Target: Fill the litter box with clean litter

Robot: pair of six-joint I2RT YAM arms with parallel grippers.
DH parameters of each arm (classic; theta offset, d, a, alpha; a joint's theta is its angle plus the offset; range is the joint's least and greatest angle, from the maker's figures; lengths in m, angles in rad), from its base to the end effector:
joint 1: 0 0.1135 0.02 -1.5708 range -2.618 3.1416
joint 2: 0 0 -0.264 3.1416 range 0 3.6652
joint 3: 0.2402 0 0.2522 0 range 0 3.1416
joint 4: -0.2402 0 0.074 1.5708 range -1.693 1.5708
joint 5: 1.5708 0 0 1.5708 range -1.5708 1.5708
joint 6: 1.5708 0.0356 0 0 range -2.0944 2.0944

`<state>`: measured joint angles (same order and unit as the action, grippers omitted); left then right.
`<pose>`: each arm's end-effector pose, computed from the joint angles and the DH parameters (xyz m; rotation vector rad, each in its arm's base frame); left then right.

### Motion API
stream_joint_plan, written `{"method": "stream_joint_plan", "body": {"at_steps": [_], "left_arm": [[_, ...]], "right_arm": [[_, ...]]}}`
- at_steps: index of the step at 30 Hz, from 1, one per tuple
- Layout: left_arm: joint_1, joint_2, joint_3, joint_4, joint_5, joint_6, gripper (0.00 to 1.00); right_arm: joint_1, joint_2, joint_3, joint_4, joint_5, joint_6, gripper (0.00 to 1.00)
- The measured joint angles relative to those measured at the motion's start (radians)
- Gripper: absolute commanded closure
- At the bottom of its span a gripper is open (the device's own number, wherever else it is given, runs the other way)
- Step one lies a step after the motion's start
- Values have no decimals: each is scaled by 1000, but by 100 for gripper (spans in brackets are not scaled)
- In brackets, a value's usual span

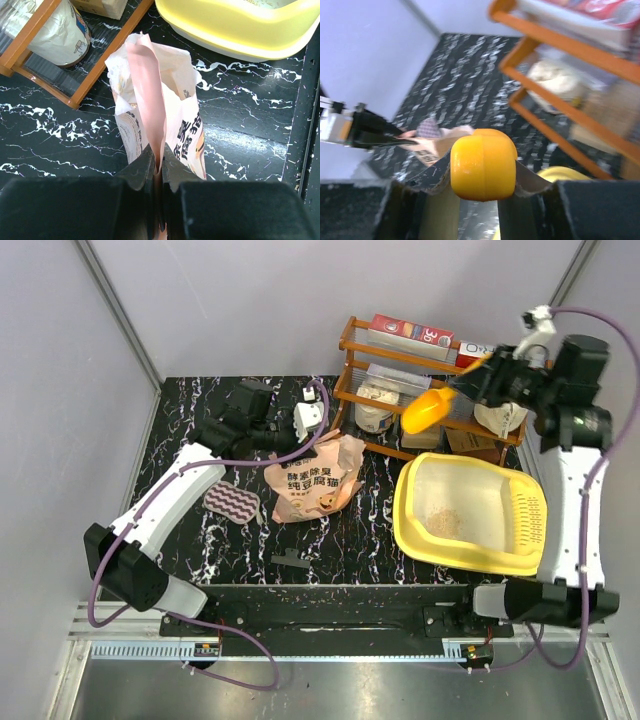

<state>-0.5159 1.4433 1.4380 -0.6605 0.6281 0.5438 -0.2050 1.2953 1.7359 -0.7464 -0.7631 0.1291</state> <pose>0.2616 -0.1724 0.3706 1.3759 1.6792 -0.6819 0.2393 -0.0246 0.4963 -0.2183 1.8264 0.6584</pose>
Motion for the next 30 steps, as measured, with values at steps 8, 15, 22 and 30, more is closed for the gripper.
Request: {"method": "stream_joint_plan", "body": {"at_steps": [8, 15, 22, 30], "left_arm": [[0, 2, 2, 0, -6, 0, 92], [0, 2, 2, 0, -12, 0, 92], [0, -1, 2, 0, -40, -2, 92], [0, -11, -5, 11, -81, -27, 92]], "right_arm": [[279, 229, -2, 143, -42, 201, 100], [467, 372, 59, 129, 18, 136, 100], [603, 438, 62, 62, 238, 59, 100], [695, 382, -85, 126, 517, 35, 100]]}}
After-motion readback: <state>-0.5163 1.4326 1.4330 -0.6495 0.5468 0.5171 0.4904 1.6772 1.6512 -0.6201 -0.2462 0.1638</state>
